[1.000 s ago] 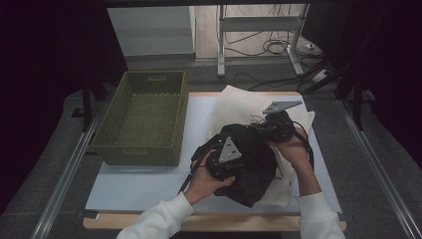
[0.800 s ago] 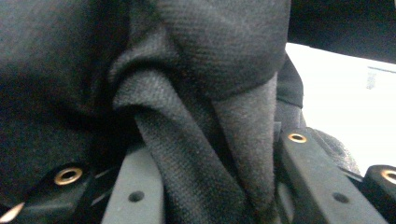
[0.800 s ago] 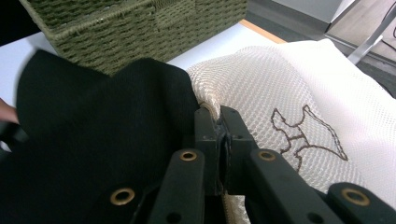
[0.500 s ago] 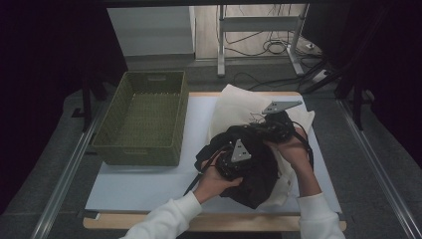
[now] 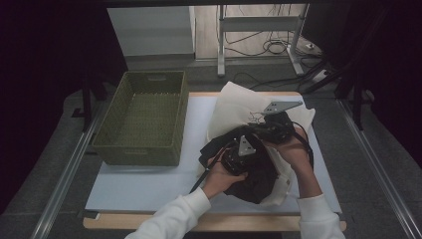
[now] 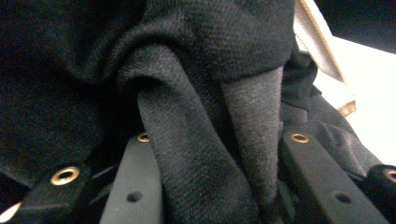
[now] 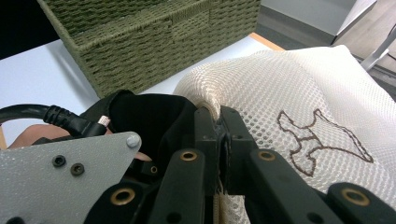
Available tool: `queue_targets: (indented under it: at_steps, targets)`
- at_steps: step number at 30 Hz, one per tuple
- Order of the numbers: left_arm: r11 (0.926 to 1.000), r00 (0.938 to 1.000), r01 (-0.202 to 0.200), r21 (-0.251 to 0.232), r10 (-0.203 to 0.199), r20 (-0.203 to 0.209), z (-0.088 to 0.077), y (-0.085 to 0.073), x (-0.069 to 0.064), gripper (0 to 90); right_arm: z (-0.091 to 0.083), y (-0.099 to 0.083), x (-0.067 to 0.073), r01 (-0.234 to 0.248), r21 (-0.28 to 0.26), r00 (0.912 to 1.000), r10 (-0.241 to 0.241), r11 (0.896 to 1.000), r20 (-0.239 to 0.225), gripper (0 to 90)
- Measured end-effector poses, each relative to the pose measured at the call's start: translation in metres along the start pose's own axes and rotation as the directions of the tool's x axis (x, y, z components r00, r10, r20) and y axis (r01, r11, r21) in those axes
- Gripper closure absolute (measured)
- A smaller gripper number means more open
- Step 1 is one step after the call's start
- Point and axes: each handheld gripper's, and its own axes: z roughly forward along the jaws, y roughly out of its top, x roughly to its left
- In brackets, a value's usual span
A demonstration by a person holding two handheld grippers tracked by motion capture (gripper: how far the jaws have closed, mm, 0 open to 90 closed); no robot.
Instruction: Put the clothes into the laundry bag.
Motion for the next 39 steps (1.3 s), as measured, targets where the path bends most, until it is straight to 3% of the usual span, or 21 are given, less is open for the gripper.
queue_targets:
  at_steps: [4, 7, 8, 12, 15, 19, 21, 24, 27, 32, 35, 37, 39]
  targets:
    - [0.9999, 0.9999, 0.005, -0.016, -0.005, 0.01, -0.003, -0.002, -0.003, 58.0, 0.001, -0.004, -0.007, -0.024, 0.002, 0.9997, 0.024, 1.0, -0.001, 86.9]
    - [0.999, 0.9997, 0.007, -0.043, -0.006, 0.024, -0.01, -0.004, -0.006, 46.0, 0.001, -0.004, -0.009, -0.028, 0.002, 0.9996, 0.028, 1.0, 0.0, 86.9]
    - [0.9984, 0.9996, 0.006, -0.056, -0.005, 0.029, -0.013, -0.004, -0.007, 46.0, 0.001, -0.004, -0.009, -0.028, 0.002, 0.9996, 0.028, 1.0, 0.0, 86.9]
    - [0.9953, 0.9983, 0.002, -0.097, 0.004, 0.058, -0.031, -0.006, -0.01, 31.6, 0.001, -0.006, -0.012, -0.034, 0.002, 0.9994, 0.034, 0.999, 0.006, 86.9]
    - [0.9922, 0.9974, 0.002, -0.124, 0.007, 0.072, -0.047, -0.006, -0.011, 26.3, 0.002, -0.007, -0.013, -0.038, 0.005, 0.9992, 0.038, 0.999, 0.012, 86.9]
    - [0.9876, 0.9984, -0.009, -0.157, 0.018, 0.053, -0.071, -0.01, -0.008, 26.3, 0.002, -0.008, -0.015, -0.044, 0.008, 0.9989, 0.044, 0.999, 0.018, 86.9]
    - [0.989, 0.9988, -0.015, -0.147, 0.021, 0.045, -0.081, -0.015, -0.005, 34.6, 0.002, -0.008, -0.015, -0.044, 0.009, 0.9989, 0.043, 0.999, 0.019, 86.8]
    - [0.9933, 0.9959, -0.017, -0.114, 0.027, 0.087, -0.089, -0.025, 0.001, 62.9, 0.002, -0.008, -0.015, -0.044, 0.01, 0.9989, 0.044, 0.999, 0.019, 86.8]
    - [0.9972, 0.9938, -0.039, -0.063, 0.045, 0.102, -0.089, -0.034, 0.004, 78.5, 0.003, -0.008, -0.015, -0.046, 0.012, 0.9988, 0.046, 0.999, 0.019, 86.8]
    - [0.9975, 0.9848, -0.068, -0.02, 0.071, 0.159, -0.077, -0.045, -0.005, 88.1, 0.004, -0.008, -0.015, -0.046, 0.014, 0.9988, 0.045, 0.999, 0.02, 86.8]
    - [0.9955, 0.9728, -0.092, -0.025, 0.095, 0.211, -0.076, -0.044, -0.014, 89.3, 0.004, -0.008, -0.015, -0.045, 0.016, 0.9988, 0.045, 0.999, 0.02, 86.8]
    - [0.9924, 0.968, -0.122, -0.019, 0.123, 0.219, -0.075, -0.044, -0.019, 89.4, 0.003, -0.009, -0.016, -0.047, 0.016, 0.9987, 0.047, 0.999, 0.02, 86.8]
    - [0.9865, 0.9669, -0.164, 0.011, 0.158, 0.2, -0.069, -0.045, -0.023, 89.4, 0.003, -0.009, -0.017, -0.046, 0.015, 0.9987, 0.046, 0.999, 0.021, 86.8]
